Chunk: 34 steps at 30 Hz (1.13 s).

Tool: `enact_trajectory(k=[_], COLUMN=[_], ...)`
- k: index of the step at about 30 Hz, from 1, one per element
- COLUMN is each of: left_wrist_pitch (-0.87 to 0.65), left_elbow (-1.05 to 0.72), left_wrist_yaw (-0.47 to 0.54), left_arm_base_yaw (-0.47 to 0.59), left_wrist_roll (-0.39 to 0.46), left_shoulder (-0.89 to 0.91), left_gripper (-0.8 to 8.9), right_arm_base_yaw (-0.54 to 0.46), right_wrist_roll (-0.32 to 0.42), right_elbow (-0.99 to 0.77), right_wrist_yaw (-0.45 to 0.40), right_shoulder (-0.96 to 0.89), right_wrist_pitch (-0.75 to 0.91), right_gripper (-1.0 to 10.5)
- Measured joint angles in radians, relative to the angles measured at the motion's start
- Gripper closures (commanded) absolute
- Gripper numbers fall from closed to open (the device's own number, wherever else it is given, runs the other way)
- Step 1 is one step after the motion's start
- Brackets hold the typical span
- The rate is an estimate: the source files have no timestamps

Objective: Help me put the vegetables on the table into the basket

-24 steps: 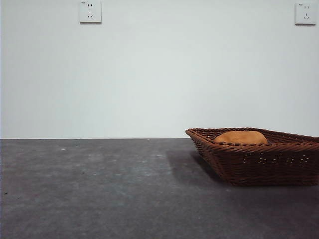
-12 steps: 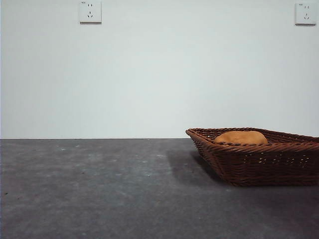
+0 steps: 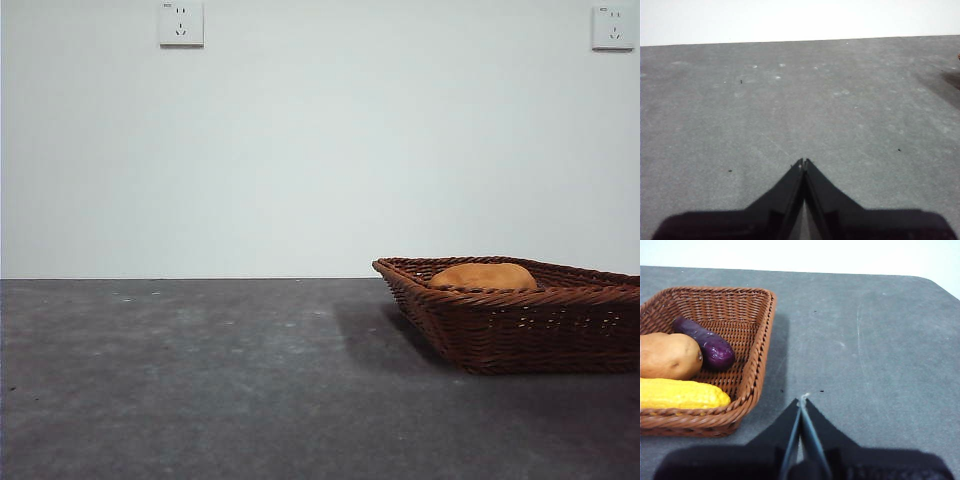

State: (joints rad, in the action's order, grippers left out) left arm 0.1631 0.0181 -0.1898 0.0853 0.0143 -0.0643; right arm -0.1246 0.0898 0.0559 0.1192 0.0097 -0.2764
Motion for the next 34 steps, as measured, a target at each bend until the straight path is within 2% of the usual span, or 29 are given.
enact_trajectory(k=[8,34], left_wrist_pitch=[0.0,0.0], left_elbow=[0.0,0.0], left_wrist_yaw=[0.0,0.0], left_arm_base_yaw=[0.0,0.0], left_wrist_roll=[0.0,0.0], left_shoulder=[0.0,-0.001], left_gripper=[8.17,8.17], right_arm_base_yaw=[0.064,0.066], right_wrist_roll=[0.0,0.0], right_elbow=[0.0,0.0], right_wrist_yaw=[-0.016,-0.018], right_shoulder=[0.0,0.0], right_wrist_pitch=[0.0,0.0], right_gripper=[9.5,9.5])
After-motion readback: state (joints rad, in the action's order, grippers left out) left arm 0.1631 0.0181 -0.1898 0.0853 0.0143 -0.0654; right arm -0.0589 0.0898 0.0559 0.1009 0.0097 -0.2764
